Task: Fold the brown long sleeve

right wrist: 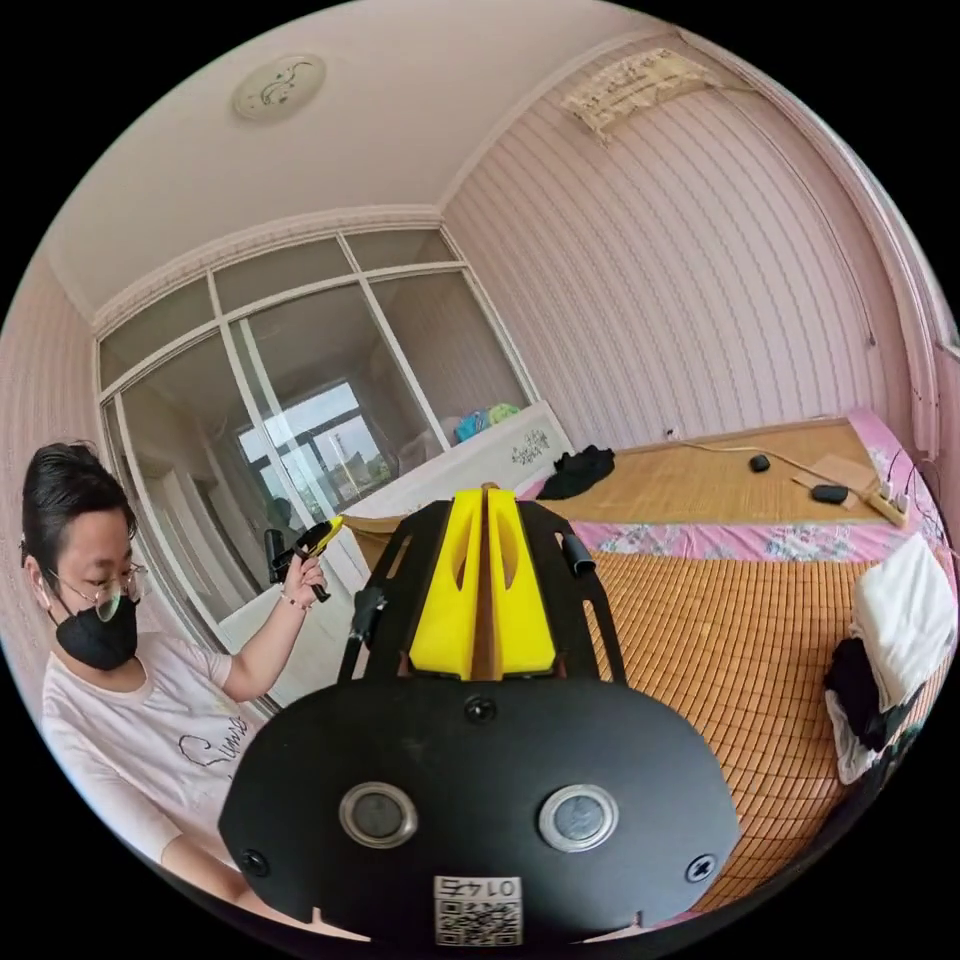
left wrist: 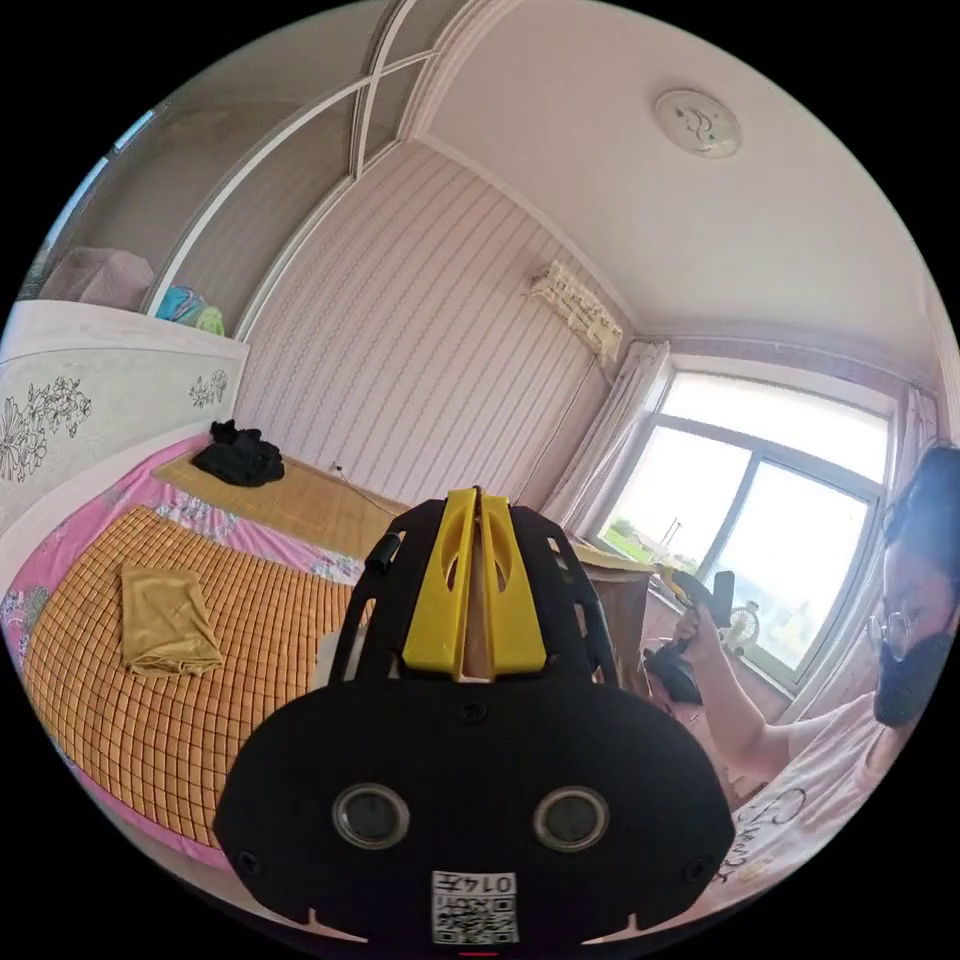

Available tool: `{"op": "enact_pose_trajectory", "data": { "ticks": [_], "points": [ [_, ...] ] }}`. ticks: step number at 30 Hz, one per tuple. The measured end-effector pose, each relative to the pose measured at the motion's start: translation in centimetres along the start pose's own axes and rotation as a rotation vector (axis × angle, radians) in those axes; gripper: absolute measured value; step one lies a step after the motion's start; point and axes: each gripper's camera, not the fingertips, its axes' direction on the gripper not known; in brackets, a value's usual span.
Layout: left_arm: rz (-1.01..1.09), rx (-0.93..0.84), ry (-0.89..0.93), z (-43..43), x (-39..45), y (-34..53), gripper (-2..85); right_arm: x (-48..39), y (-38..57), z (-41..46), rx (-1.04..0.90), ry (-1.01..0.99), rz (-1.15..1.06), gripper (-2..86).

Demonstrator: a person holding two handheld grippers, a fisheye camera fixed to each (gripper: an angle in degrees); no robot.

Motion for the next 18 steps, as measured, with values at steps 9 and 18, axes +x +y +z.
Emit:
{"op": "enact_pose_trajectory", "data": {
  "ticks": [9, 18],
  "points": [
    [0.132, 0.096, 0.088, -3.4, 8.6, -3.8, -1.0, -8.3, -4.2, -12.9, 0.209, 0.04, -0.125, 0.1],
    [0.304, 0.355, 0.148, -10.9, 15.4, -7.0, -1.0, -18.5, -6.7, -20.6, 0.337, 0.001, -0.379, 0.2]
  ]
}}
